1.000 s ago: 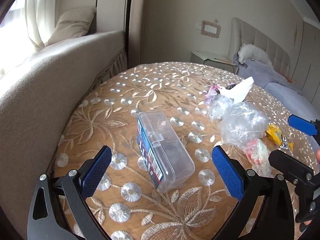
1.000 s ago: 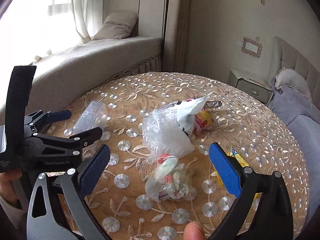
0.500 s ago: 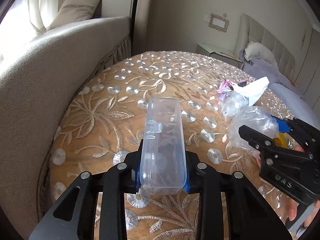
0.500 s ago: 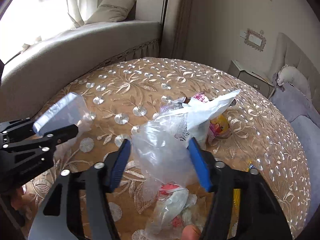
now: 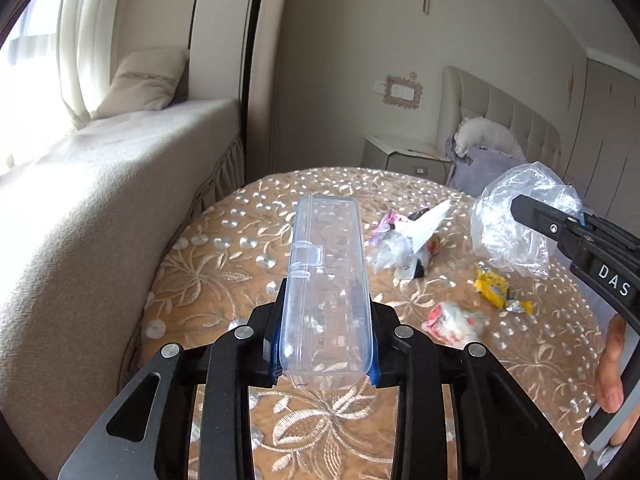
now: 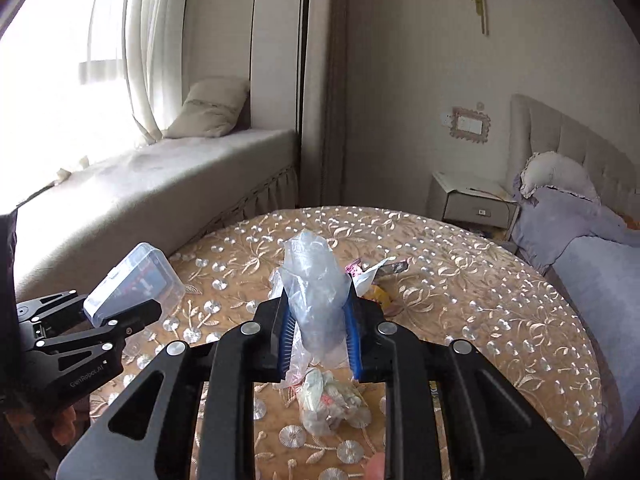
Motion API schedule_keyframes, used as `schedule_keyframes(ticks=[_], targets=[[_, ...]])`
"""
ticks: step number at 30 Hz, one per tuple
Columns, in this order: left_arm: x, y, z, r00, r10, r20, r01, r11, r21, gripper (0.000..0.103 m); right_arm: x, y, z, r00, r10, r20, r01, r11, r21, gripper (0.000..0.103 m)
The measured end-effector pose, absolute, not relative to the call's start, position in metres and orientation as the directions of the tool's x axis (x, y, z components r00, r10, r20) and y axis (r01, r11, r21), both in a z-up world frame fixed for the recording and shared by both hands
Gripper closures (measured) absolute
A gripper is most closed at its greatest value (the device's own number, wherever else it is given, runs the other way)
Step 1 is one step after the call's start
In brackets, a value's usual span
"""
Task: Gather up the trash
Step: 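Carry the clear box and clear bag over the trash bin with both tools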
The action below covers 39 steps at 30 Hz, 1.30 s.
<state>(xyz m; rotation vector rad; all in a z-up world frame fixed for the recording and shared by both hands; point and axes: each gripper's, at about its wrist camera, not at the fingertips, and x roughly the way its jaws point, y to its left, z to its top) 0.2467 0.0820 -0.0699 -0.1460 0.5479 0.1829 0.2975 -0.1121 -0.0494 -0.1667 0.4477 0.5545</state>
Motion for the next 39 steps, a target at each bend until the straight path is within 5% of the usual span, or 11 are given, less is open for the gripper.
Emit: schedule_keyframes(ticks=[20, 39], targets=[[0.168, -0.066, -0.058, 0.885, -0.141, -0.443, 0.138, 0.990, -0.039, 0.073, 0.149, -0.239, -0.037, 0.911, 0.279, -0.305, -0.305, 0.951, -0.041, 0.079], [0.144, -0.223, -0.098, 0.748, -0.423, -0.511, 0.497, 0.868, 0.008, 0.073, 0.079, -0.360, -0.075, 0.932, -0.017, -0.363, 0.017, 1.000, -0.003, 0.078]])
